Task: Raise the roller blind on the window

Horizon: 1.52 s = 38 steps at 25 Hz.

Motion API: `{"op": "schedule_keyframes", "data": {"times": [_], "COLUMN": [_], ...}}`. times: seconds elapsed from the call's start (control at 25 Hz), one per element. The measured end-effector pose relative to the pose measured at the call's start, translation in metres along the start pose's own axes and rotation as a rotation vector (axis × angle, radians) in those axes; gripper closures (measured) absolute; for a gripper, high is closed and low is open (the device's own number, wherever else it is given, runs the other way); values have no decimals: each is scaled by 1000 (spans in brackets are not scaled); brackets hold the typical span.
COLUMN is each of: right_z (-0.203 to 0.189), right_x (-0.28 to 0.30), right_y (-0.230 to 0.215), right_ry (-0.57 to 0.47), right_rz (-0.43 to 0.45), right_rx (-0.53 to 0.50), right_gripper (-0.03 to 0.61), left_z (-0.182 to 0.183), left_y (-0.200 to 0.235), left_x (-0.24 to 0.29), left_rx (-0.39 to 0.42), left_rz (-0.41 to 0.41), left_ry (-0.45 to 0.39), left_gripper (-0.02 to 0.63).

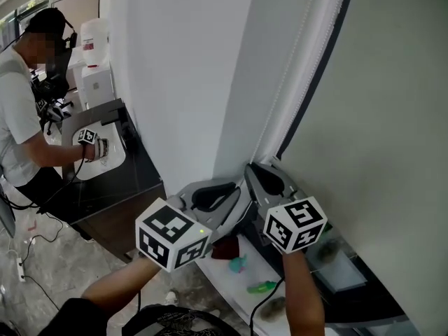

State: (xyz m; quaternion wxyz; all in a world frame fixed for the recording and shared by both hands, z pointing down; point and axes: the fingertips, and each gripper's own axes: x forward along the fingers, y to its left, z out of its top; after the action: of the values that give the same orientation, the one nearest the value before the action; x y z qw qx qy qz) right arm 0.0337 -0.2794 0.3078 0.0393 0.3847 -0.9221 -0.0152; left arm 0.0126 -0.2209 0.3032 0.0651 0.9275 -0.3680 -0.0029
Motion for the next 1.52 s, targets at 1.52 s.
{"op": "schedule_keyframes", "data": {"times": [1.52], "right_z": [120], "right_x": [-80], "right_y": [2], "right_ry": [-206], "right_rz": [48], "right_rx": [122], "right_gripper": [468], "left_z": [-37], "left_y": [-40], "left_x": [51], "left_rx": [-12], "left_rz": [-277], "left_ry": [185], "left_gripper": [603]}}
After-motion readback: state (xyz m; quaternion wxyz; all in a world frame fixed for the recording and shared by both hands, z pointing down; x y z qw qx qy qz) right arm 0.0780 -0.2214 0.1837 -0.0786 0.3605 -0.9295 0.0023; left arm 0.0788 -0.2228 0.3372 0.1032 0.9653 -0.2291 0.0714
